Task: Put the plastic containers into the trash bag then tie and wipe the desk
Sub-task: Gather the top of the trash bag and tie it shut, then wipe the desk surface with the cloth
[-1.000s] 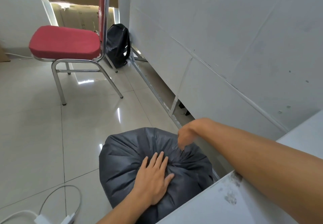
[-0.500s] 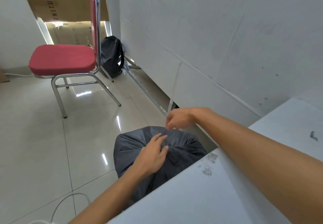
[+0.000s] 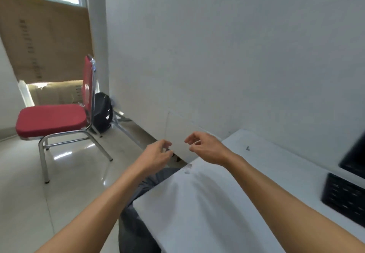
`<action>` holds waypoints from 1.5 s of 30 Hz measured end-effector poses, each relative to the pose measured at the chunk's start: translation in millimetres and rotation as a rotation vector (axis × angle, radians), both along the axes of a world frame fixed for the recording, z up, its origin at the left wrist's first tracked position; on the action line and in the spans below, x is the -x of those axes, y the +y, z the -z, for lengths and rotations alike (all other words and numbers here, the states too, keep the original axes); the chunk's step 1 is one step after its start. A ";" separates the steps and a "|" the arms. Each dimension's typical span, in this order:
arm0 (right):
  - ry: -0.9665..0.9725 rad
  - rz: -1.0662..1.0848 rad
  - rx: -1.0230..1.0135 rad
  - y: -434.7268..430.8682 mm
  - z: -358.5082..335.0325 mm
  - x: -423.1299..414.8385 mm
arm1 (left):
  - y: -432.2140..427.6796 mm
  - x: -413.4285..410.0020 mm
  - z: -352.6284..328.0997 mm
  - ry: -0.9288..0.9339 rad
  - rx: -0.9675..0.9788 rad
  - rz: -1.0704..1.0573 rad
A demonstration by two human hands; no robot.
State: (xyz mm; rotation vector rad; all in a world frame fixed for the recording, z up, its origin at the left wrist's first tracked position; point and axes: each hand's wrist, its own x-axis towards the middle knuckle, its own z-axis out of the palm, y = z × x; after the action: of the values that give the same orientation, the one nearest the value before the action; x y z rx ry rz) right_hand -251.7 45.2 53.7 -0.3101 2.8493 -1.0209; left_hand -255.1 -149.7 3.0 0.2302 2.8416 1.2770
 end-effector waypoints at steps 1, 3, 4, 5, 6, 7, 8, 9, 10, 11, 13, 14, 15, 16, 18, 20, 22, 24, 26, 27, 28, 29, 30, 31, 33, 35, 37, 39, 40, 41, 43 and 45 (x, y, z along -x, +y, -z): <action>0.014 0.034 0.003 5.0 -9.8 -24.2 | 4.4 -18.6 -15.2 0.030 -0.004 0.019; 0.035 0.079 0.003 12.4 -22.8 -58.5 | 14.1 -44.8 -35.3 0.075 -0.024 0.054; 0.051 0.114 0.010 16.7 -29.0 -80.6 | 20.5 -62.2 -45.2 0.099 -0.031 0.080; 0.059 0.143 0.023 19.1 -33.8 -96.4 | 25.8 -75.0 -53.9 0.115 -0.036 0.099; 0.069 0.180 0.038 23.2 -37.2 -117.0 | 33.1 -90.6 -61.1 0.128 -0.042 0.131; 0.077 0.211 0.051 26.4 -40.2 -135.4 | 40.6 -104.6 -67.9 0.135 -0.044 0.161; 0.083 0.231 0.061 28.9 -42.4 -149.4 | 47.2 -115.2 -72.6 0.145 -0.046 0.191; 0.089 0.261 0.067 35.2 -43.7 -169.2 | 58.6 -129.1 -76.4 0.159 -0.038 0.229; 0.090 0.274 0.075 36.4 -44.6 -179.9 | 63.4 -138.6 -79.5 0.173 -0.032 0.249; 0.098 0.311 0.086 43.3 -44.9 -198.1 | 74.6 -152.6 -82.9 0.185 -0.020 0.292; 0.122 0.387 0.113 57.2 -42.6 -231.0 | 96.0 -180.7 -87.5 0.210 -0.004 0.385; 0.135 0.427 0.129 65.8 -40.1 -247.3 | 107.9 -195.2 -88.8 0.217 -0.003 0.430; 0.145 0.461 0.144 73.2 -38.0 -262.6 | 118.2 -207.9 -89.0 0.221 -0.010 0.469; 0.157 0.499 0.163 82.1 -34.6 -280.2 | 129.6 -223.2 -88.6 0.226 -0.019 0.509; 0.171 0.566 0.196 100.6 -27.9 -316.4 | 152.1 -248.7 -85.1 0.235 -0.036 0.578; 0.165 0.634 0.188 122.7 -20.0 -358.5 | 177.9 -276.7 -78.2 0.223 -0.038 0.641; 0.161 0.680 0.188 141.5 -14.6 -391.9 | 197.0 -297.6 -72.7 0.193 -0.047 0.694; 0.171 0.715 0.184 163.6 -11.9 -425.5 | 221.9 -316.9 -67.7 0.185 -0.062 0.734; 0.175 0.750 0.179 183.1 -9.5 -451.9 | 243.4 -335.6 -65.4 0.184 -0.079 0.768; 0.176 0.767 0.177 196.4 -7.7 -468.1 | 259.6 -348.6 -62.8 0.190 -0.085 0.789; 0.182 0.777 0.175 206.6 -5.5 -479.2 | 270.5 -359.1 -61.3 0.193 -0.087 0.806; 0.186 0.791 0.176 216.5 -4.2 -489.9 | 281.0 -369.1 -59.2 0.194 -0.092 0.824; 0.192 0.808 0.175 226.7 -2.7 -499.9 | 290.7 -379.3 -57.6 0.188 -0.094 0.844; 0.198 0.830 0.179 239.7 -0.4 -511.5 | 304.4 -389.9 -54.9 0.185 -0.093 0.867; 0.207 0.879 0.188 265.2 7.5 -531.4 | 330.2 -406.2 -48.9 0.169 -0.090 0.908; 0.203 0.928 0.199 288.1 18.2 -546.7 | 351.3 -418.5 -44.3 0.147 -0.093 0.937; 0.195 0.996 0.214 315.2 30.8 -560.5 | 377.9 -426.7 -36.0 0.134 -0.091 0.970; 0.199 1.086 0.212 335.9 39.8 -572.9 | 395.3 -431.8 -29.8 0.125 -0.090 0.991; 0.213 1.127 0.216 347.7 44.6 -578.5 | 404.7 -433.0 -25.5 0.120 -0.094 1.000; 0.230 1.173 0.221 358.2 49.0 -583.5 | 411.6 -433.4 -21.1 0.117 -0.094 1.007; 0.256 1.284 0.203 387.0 55.5 -587.0 | 428.7 -429.4 -11.5 0.092 -0.082 1.016; 0.291 1.369 0.132 420.5 57.4 -583.1 | 441.0 -422.7 -4.2 0.070 -0.070 1.017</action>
State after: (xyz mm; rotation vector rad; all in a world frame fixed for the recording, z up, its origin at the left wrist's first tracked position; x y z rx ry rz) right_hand 331.5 465.7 -3.6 1.8286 3.0166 -1.3030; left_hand 167.7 291.3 7.2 1.4771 2.1097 1.0781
